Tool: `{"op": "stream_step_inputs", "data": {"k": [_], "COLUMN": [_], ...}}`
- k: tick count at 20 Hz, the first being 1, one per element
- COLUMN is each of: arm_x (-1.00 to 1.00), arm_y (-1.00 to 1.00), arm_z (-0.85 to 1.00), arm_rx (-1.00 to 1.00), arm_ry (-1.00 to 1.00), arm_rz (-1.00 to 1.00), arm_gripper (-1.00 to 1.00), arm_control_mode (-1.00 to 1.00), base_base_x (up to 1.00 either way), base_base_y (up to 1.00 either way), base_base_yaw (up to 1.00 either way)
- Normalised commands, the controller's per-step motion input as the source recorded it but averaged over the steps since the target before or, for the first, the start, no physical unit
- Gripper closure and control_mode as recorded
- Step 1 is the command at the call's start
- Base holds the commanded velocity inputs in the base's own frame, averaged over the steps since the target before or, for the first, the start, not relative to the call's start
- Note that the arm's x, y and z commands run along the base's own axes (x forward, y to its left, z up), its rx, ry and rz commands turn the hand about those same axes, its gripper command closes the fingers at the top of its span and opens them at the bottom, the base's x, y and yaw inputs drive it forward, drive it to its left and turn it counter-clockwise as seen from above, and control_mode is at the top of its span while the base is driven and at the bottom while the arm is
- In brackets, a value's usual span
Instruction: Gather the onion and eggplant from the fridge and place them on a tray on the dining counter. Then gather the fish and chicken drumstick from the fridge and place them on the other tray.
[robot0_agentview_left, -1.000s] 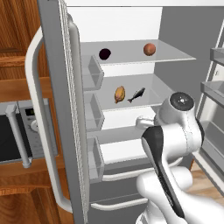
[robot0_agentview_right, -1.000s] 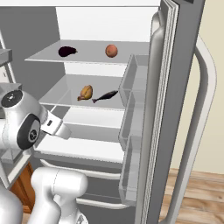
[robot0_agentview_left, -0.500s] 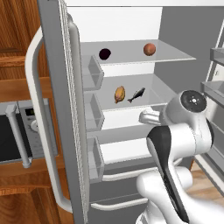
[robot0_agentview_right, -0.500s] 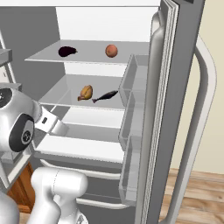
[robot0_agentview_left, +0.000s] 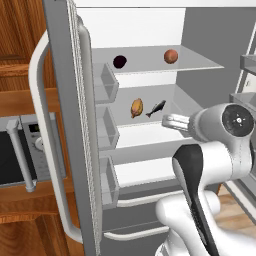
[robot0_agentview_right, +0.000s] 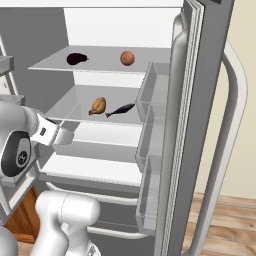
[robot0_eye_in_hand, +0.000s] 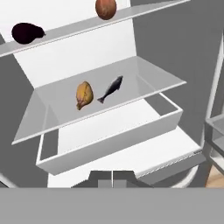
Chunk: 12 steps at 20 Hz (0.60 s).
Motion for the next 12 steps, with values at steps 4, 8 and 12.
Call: {"op": "stream_step_inputs", "data": {"k": [4, 8, 12], "arm_x": [0.0, 0.0, 0.0], "arm_y": [0.0, 0.0, 0.0], "arm_z": [0.44, 0.49, 0.43], "arm_rx": [-0.02, -0.06, -0.09], "arm_ry": [0.02, 0.0, 0.0], "arm_rz": [0.06, 0.01, -0.01], "arm_gripper": [1.0, -1.0, -1.0], "arm_control_mode": [-1.0, -1.0, -1.0], "base_base_x": [0.0, 0.0, 0.0], "base_base_y": [0.0, 0.0, 0.0], "base_base_yaw": [0.0, 0.0, 0.0]}}
